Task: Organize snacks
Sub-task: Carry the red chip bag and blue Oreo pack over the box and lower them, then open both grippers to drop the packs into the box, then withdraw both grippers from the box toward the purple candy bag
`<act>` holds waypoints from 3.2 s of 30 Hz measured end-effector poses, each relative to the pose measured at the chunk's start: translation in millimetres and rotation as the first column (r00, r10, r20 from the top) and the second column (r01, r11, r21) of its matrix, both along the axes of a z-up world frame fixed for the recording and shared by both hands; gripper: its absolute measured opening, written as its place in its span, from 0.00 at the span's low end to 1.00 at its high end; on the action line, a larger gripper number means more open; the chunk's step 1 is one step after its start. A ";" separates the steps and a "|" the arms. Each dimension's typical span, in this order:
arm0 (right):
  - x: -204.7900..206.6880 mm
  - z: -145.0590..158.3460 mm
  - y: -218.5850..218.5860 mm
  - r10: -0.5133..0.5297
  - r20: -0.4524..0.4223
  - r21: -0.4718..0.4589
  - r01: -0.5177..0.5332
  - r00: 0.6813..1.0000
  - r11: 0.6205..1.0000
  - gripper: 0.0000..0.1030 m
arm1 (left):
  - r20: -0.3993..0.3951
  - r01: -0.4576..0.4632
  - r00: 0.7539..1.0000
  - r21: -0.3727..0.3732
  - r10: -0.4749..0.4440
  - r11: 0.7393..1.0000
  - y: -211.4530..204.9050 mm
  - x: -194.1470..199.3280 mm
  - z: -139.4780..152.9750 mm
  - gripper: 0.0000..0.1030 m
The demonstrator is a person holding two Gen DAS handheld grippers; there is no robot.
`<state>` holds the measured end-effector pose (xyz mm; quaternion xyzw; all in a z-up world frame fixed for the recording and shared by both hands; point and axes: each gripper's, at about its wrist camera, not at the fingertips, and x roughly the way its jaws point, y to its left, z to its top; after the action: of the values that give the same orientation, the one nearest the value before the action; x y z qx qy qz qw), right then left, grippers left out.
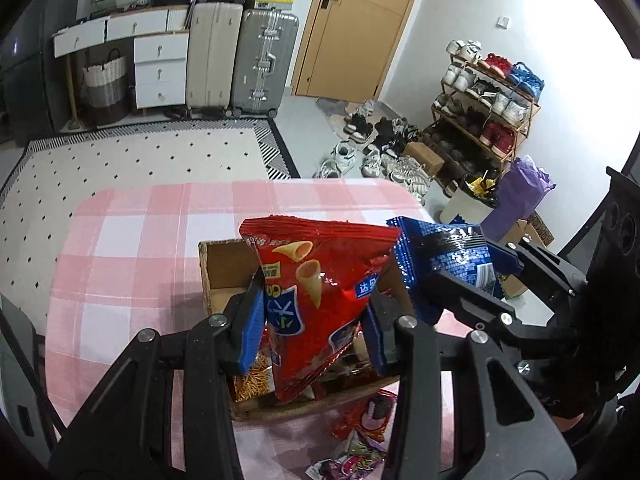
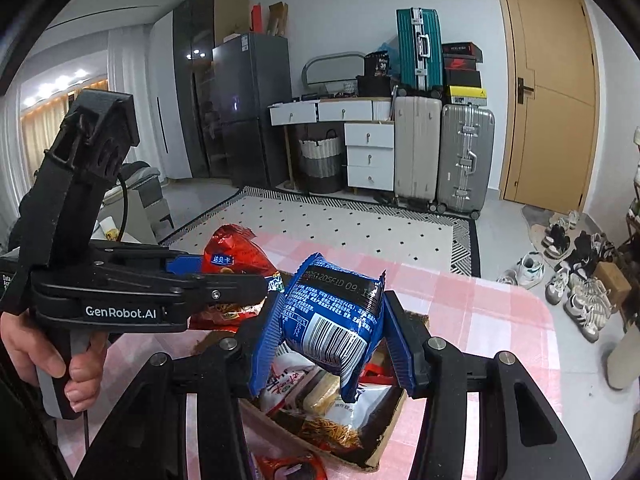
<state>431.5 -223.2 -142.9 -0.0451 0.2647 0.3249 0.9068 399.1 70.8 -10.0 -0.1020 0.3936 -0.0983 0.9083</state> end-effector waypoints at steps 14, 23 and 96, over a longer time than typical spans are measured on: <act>32.3 -41.8 6.9 0.009 -0.065 -0.005 -0.009 0.998 1.000 0.54 | -0.097 -0.025 0.995 -0.039 0.021 0.999 15.5 37.5 -59.4 0.56; 27.0 -34.5 -15.1 -0.027 -0.031 0.025 0.028 0.999 0.999 0.76 | -0.075 -0.066 0.995 -0.018 0.065 0.998 22.4 25.8 -52.4 0.78; -205.5 -36.3 -95.0 -0.146 0.014 0.158 0.142 0.989 0.977 0.96 | -0.016 -0.138 0.990 0.015 0.138 0.990 -15.8 -197.3 -64.7 0.99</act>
<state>226.0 -318.2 -179.2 0.0411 0.2292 0.2775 0.9321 201.8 55.0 -74.6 -0.1234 0.3938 -0.0315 0.9103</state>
